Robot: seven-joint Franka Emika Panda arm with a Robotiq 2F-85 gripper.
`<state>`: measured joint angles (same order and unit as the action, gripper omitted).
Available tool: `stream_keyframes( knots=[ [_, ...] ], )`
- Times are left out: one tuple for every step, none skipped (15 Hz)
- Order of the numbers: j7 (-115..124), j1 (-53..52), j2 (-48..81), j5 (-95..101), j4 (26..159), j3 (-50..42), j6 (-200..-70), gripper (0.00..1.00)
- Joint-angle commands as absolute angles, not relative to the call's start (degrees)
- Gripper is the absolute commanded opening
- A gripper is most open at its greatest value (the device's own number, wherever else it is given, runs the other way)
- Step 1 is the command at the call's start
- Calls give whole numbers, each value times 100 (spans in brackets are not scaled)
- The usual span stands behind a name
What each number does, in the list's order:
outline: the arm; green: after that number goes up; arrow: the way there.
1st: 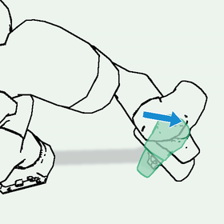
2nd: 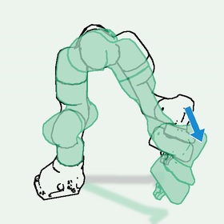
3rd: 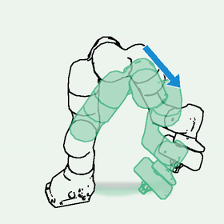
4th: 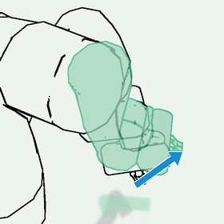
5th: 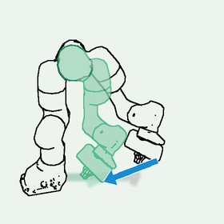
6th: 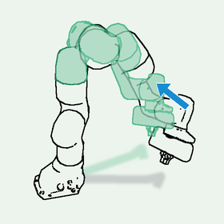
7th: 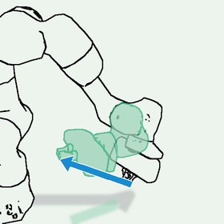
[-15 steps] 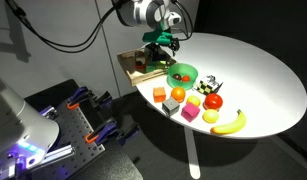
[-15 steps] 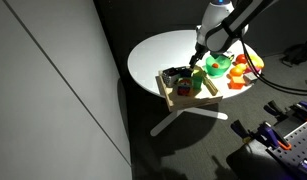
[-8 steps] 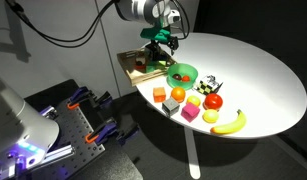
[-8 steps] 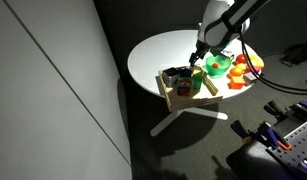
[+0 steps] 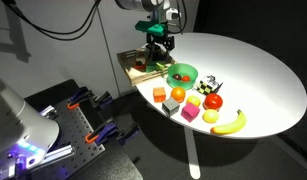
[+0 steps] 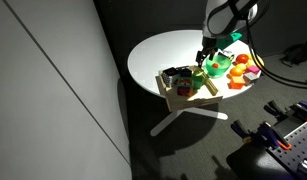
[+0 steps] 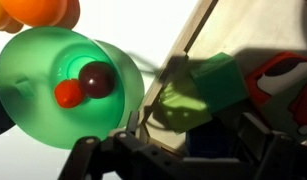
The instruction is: Pick up the lime green block and drop it onto the tray
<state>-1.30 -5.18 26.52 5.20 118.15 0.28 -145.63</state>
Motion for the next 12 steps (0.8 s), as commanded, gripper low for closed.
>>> stream_keyframes(
  knots=[
    [-72,-413,2116,377,12159,99,-13951,100],
    [-60,-406,2005,379,12233,91,-13829,100],
    [-64,-395,1891,376,12311,90,-13737,100],
    [-68,-378,1776,365,12395,92,-13651,100],
    [-87,-356,1646,340,12490,100,-13592,100],
    [-108,-340,1519,324,12585,105,-13520,100],
    [-124,-326,1379,298,12679,110,-13458,100],
    [-142,-316,1255,267,12767,114,-13401,100],
    [-168,-306,1130,219,12847,119,-13327,100],
    [-189,-301,994,182,12931,122,-13266,100],
    [-200,-299,854,147,13023,122,-13235,100],
    [-224,-297,718,100,13102,124,-13193,100]
  ],
)
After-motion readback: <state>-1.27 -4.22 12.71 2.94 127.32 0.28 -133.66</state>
